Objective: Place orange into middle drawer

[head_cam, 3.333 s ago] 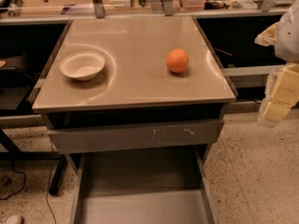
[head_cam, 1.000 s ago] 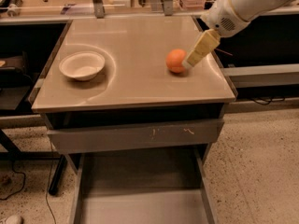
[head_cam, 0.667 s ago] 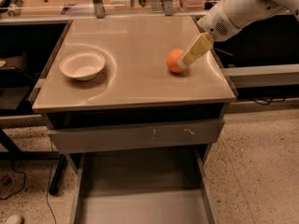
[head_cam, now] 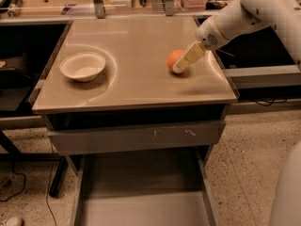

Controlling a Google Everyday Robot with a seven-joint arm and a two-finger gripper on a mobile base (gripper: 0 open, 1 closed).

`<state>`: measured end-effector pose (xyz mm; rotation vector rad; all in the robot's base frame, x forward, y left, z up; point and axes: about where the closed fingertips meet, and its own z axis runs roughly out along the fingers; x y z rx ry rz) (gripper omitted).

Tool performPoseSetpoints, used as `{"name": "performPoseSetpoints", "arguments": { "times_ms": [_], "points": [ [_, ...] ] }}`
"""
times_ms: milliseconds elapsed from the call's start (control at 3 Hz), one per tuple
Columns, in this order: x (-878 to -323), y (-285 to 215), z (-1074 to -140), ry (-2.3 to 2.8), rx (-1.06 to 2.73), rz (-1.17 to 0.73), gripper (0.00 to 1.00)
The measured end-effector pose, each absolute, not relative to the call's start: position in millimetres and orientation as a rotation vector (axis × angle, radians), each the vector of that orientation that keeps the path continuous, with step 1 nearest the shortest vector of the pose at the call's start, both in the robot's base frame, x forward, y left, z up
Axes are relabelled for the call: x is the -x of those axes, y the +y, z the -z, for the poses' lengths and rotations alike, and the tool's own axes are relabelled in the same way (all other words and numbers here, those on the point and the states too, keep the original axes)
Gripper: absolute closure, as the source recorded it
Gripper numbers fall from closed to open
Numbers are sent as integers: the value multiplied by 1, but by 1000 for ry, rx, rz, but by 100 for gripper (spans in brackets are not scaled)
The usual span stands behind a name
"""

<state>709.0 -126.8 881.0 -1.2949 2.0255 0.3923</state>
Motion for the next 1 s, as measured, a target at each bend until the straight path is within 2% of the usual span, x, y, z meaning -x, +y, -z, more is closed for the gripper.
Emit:
{"name": "performPoseSetpoints", "arguments": {
  "times_ms": [1000],
  "points": [
    [-731, -125, -847, 2077, 1254, -460, 0]
  ]
}}
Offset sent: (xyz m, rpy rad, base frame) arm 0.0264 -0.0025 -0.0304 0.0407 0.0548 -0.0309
